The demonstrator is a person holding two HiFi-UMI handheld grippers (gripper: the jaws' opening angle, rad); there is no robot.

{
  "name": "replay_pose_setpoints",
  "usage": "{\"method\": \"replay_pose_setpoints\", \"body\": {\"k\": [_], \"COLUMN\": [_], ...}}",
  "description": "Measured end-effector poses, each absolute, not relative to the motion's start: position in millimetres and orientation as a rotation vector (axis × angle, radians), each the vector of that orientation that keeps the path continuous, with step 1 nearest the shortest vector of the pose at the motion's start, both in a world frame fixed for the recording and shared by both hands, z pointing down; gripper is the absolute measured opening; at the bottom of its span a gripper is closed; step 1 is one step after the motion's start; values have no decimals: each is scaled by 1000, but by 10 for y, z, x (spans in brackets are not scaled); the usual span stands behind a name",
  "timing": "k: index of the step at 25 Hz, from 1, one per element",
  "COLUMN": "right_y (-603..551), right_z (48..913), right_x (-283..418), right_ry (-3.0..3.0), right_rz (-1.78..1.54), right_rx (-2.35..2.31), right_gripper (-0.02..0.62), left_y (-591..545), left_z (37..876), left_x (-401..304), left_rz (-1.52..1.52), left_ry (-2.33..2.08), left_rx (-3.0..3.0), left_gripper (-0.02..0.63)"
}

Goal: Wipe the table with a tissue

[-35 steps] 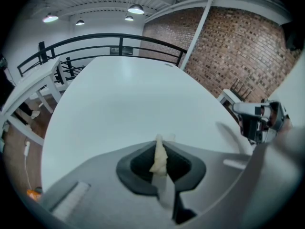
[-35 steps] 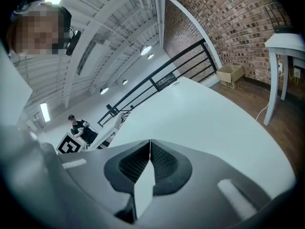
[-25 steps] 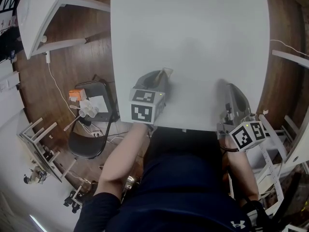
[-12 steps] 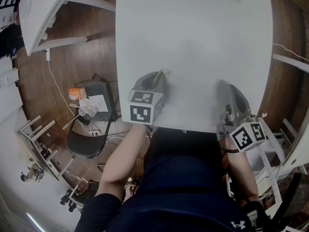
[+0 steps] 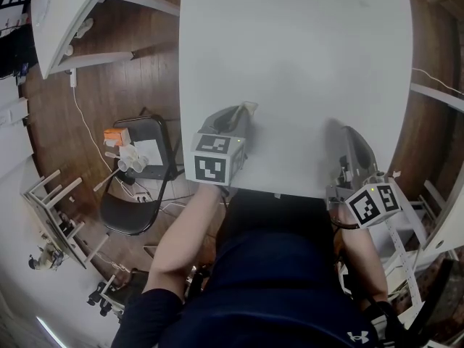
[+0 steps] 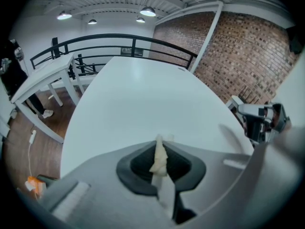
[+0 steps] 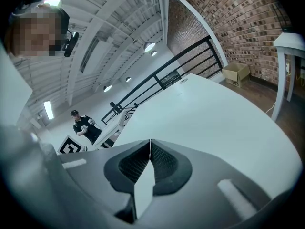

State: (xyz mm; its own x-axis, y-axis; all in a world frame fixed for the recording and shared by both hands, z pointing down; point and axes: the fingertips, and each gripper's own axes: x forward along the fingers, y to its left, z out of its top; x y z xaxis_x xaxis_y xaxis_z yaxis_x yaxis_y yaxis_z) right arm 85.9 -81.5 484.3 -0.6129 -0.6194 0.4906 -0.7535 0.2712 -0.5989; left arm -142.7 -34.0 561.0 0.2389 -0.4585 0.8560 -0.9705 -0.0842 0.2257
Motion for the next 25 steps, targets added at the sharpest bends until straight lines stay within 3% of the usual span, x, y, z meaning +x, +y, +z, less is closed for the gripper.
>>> {"method": "replay_pose_setpoints", "body": {"k": [12, 25], "right_y": [-808, -653], "right_z": [4306, 3463], "right_x": [602, 641], "right_ry": [-2491, -2650], "right_rz": [1126, 911], "right_rx": [1239, 1287], "right_gripper": [12, 12], "left_y": [-76, 436], "left_z": [4786, 4015], "left_x": [-1636, -1365], "left_rz": [542, 356], "left_ry": [-1423, -1425], "left_rx": [1720, 1851], "left_gripper": [20, 20]}}
